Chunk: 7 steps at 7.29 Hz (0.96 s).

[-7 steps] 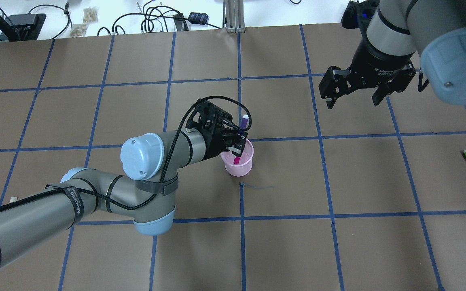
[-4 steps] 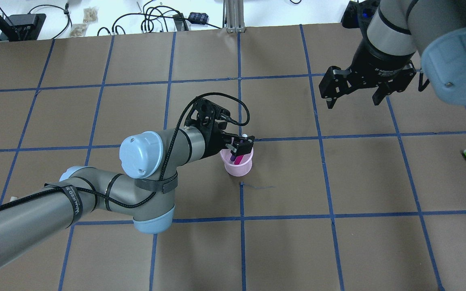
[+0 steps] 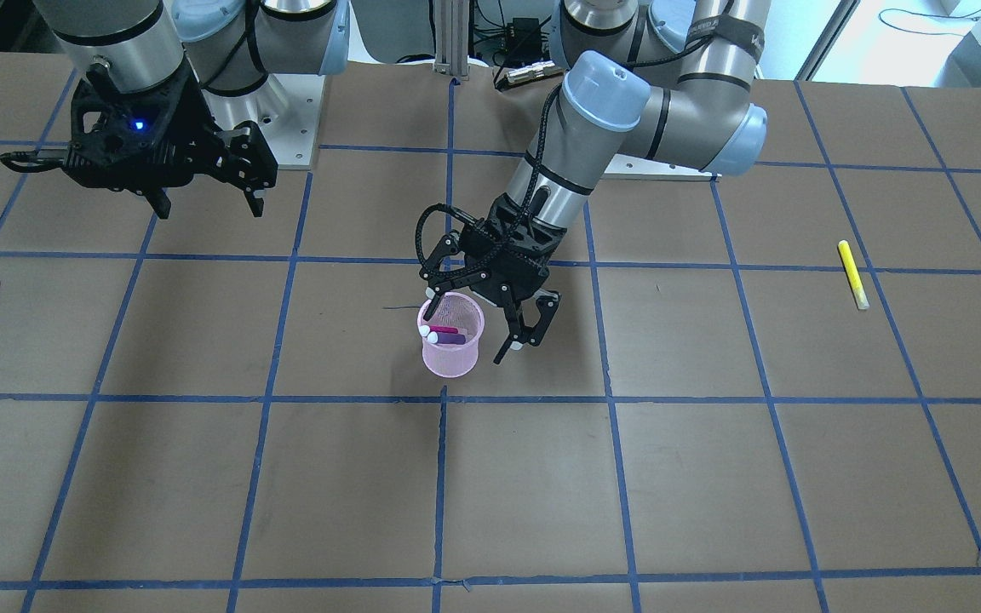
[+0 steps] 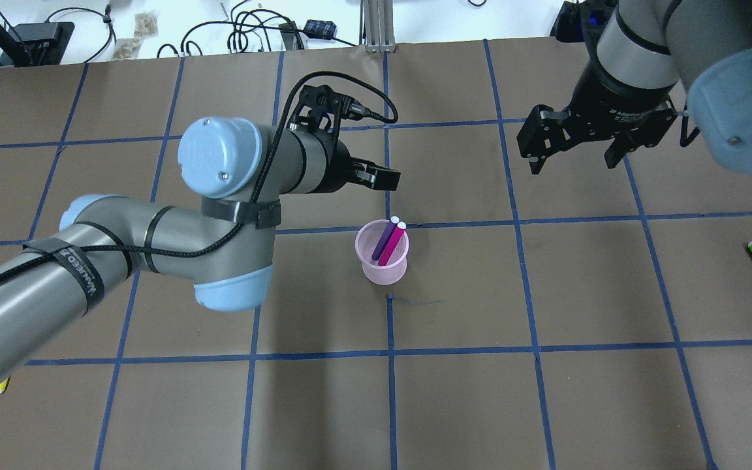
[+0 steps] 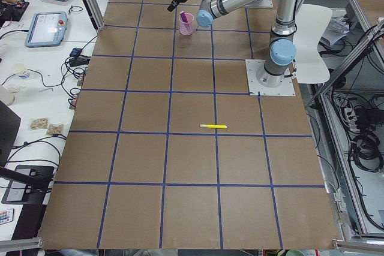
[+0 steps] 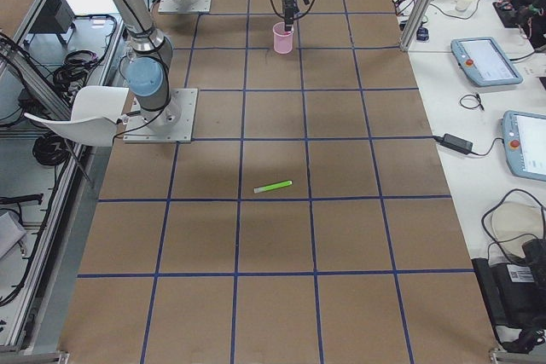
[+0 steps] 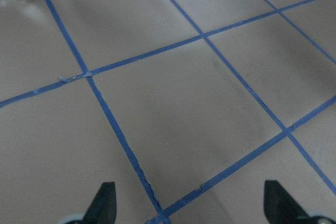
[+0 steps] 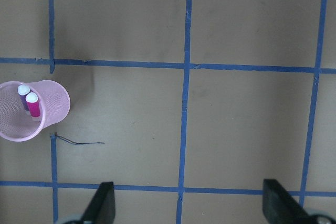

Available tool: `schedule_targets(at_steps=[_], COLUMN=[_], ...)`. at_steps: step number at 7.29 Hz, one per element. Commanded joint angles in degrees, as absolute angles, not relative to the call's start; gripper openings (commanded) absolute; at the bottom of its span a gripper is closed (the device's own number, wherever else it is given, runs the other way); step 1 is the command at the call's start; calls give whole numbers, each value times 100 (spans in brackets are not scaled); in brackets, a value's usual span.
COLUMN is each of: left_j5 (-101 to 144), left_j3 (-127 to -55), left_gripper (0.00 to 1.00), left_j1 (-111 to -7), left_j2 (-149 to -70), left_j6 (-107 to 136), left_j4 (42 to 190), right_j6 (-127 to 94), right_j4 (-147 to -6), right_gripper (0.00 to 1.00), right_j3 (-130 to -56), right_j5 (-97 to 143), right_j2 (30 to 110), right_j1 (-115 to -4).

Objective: Insert purple and pink pens into pink cup

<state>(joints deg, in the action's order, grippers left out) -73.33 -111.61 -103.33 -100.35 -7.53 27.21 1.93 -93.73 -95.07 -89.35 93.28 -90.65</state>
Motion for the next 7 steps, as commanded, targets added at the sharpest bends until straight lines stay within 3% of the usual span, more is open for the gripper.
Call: schedule_targets(at_steps=[1,4,7], left_j5=[-7986,-8085,-8646], left_j3=[-10024,-9449,-8607], left_gripper=[100,100,100], left_j1=[-10179,-9046,-9026], left_j2=[-9556,-8923,-9096], left_j6=[-747,-756,-433], left_j4=[5525,7642,8769], right_j6=[193,123,123], right_j4=[-9387,-9387,-9378], right_gripper=[100,100,100], right_j3=[-9501,-9501,-9510], right_j5=[-8938,-8956,-8956], right_j2=[9334,9343,9360], right_j1=[-9062,-9062,-9062])
